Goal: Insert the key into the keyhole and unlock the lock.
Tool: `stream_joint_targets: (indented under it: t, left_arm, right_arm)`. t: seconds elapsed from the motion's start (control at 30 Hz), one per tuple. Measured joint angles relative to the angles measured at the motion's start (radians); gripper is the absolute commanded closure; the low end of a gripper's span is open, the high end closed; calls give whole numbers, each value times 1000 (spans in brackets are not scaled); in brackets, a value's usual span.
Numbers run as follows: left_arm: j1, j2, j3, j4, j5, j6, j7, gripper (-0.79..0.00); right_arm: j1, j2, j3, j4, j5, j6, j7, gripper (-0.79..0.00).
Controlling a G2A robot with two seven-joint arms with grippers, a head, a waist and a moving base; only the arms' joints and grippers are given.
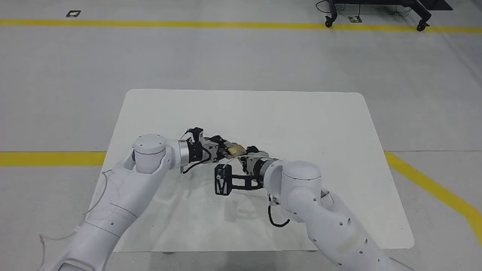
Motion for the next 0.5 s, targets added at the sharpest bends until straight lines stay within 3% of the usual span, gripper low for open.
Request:
stream_joint_targets:
  t: [0.1,0.13,0.17,0.5]
  left_arm:
    - [-1,0,0,1,0,-2,-3,0]
    - [-1,0,0,1,0,-3,-3,0]
    - [-1,-1,0,1,-1,-5,-5,0]
    - [4,1,-19,5,-13,-19,12,0]
  right_arm:
    - [8,-2,-5,9,4,3,6,0]
    - [10,-2,-6,11,6,3,8,-231]
    - [12,-3,-7,14,11,1,11,-785]
    - [14,-4,-6,17,27,-2,12,-785]
